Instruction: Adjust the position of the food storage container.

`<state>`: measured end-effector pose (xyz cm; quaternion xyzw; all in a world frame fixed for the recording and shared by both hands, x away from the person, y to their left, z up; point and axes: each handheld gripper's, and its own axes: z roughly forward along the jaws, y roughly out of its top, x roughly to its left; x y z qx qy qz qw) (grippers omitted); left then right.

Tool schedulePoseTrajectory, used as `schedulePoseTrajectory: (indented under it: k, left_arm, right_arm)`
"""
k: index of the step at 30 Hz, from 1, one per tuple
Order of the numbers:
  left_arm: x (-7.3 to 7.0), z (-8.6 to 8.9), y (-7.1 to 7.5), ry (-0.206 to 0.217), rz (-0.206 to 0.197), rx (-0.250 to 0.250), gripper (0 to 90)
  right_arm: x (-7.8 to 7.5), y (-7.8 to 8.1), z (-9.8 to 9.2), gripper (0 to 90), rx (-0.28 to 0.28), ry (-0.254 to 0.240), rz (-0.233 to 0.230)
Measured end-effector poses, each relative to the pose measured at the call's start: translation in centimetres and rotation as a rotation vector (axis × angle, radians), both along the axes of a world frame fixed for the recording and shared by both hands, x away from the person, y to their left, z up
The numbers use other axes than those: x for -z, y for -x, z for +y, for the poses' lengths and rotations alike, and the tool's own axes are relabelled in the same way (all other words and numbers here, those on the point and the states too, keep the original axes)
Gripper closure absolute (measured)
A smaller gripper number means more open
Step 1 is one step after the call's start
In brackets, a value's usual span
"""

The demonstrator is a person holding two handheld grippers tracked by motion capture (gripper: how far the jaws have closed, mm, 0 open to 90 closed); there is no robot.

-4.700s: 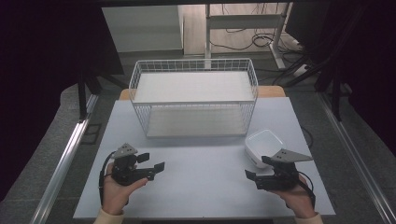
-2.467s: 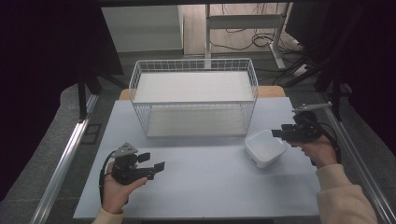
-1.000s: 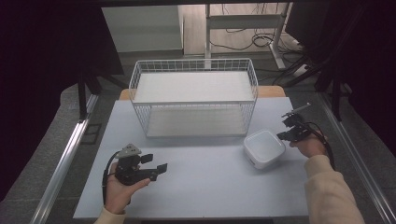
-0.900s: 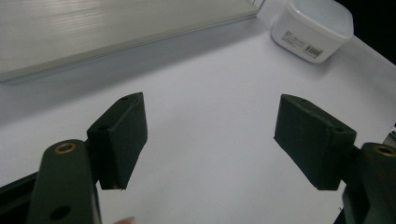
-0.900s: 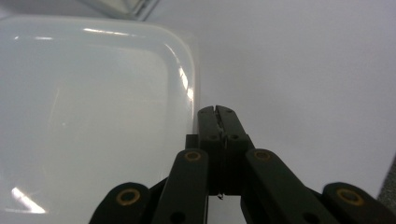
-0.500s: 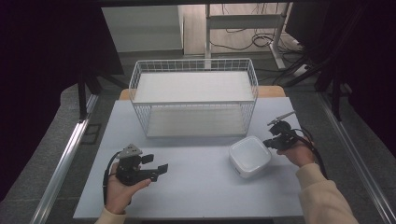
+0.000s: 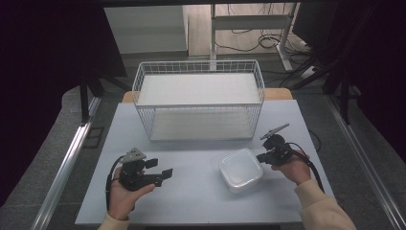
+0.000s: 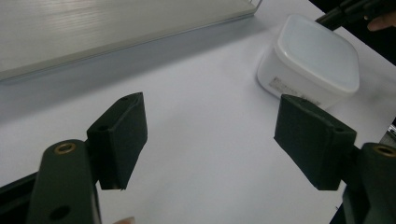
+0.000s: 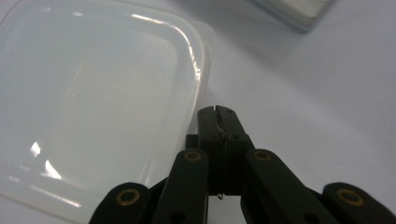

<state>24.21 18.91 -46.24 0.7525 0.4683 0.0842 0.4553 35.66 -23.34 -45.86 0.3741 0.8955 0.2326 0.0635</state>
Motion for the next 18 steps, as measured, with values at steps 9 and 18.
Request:
schedulePoseTrajectory:
  k: [9,18]
  left_arm:
    - [-0.1,0.2,0.0,-0.002,-0.002,-0.003,25.2]
    - [0.0,-0.1,0.1,-0.005,0.000,-0.001,25.1]
  right_arm:
    - [0.2,2.2,1.3,89.7,-0.064,-0.005,0.013]
    - [1.3,5.7,2.5,89.6,-0.147,-0.054,0.059]
